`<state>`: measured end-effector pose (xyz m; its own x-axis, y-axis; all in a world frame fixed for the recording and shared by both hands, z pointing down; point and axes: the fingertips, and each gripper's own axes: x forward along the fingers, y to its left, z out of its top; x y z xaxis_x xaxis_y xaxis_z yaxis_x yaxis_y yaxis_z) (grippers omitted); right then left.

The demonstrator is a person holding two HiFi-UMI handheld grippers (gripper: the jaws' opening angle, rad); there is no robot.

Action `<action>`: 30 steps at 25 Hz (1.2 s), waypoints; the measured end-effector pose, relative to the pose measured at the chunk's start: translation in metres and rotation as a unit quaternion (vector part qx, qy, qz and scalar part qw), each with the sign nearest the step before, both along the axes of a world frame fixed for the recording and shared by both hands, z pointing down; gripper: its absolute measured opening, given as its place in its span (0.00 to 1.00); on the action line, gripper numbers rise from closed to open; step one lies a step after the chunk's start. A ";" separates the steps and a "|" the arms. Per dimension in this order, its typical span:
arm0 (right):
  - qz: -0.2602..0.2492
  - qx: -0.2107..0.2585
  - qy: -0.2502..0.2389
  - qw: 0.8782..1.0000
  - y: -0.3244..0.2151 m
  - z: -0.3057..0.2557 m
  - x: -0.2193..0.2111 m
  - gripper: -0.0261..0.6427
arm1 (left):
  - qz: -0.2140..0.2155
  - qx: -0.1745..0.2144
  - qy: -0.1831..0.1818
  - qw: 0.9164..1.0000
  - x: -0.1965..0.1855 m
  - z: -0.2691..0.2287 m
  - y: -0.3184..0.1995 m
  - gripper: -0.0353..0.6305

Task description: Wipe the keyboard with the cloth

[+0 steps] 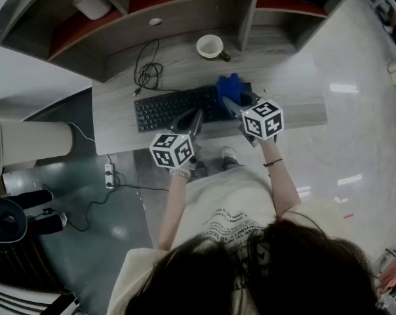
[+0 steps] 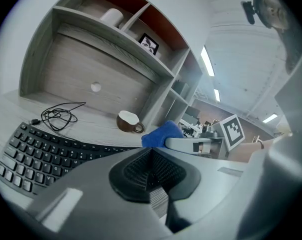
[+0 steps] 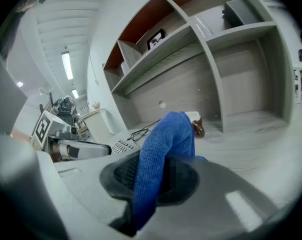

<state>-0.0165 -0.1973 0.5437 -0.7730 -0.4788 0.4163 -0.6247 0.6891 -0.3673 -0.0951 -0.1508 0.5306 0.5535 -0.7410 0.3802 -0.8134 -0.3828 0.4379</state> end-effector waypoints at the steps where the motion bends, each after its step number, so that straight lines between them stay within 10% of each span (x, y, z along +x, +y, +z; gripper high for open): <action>1: 0.004 0.000 0.000 1.000 0.001 0.000 -0.002 0.13 | 0.003 0.000 -0.001 1.000 -0.002 0.000 0.000 0.06; 30: 0.030 -0.004 0.014 0.999 0.014 0.002 -0.070 0.13 | 0.038 -0.004 0.013 0.999 -0.071 0.002 0.010 0.06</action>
